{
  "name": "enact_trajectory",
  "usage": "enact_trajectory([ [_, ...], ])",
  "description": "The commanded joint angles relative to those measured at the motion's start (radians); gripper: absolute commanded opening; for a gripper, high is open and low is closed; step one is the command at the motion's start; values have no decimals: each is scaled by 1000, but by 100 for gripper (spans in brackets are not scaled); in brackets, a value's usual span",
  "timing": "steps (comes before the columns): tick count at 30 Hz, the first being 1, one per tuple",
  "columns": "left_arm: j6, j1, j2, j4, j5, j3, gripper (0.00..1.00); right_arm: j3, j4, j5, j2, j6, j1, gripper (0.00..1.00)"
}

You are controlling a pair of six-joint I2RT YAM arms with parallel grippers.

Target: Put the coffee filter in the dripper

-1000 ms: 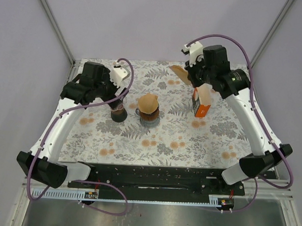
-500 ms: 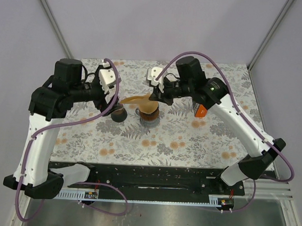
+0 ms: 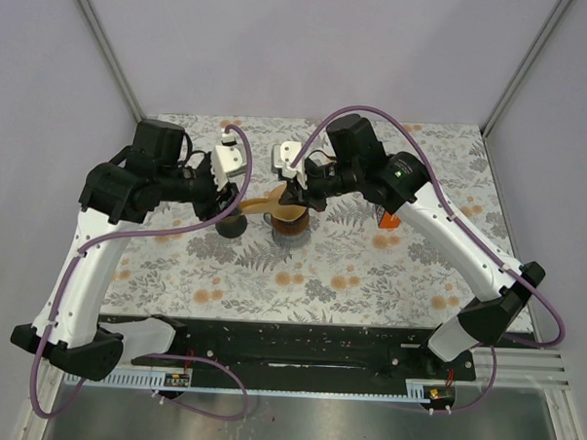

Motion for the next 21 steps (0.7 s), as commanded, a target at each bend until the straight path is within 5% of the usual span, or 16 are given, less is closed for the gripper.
enact_trajectory([
  [1, 11, -10, 1, 59, -25, -1, 46, 30, 17, -30, -34, -18, 12, 0],
  [7, 54, -10, 2, 21, 26, 28, 48, 30, 10, -25, -31, -25, 12, 0],
  [13, 95, -10, 7, -58, 106, 120, 65, 27, 2, -21, -34, -35, 12, 0],
  [21, 34, -10, 22, 25, 21, 71, 54, 22, 2, -22, -37, -36, 12, 0],
])
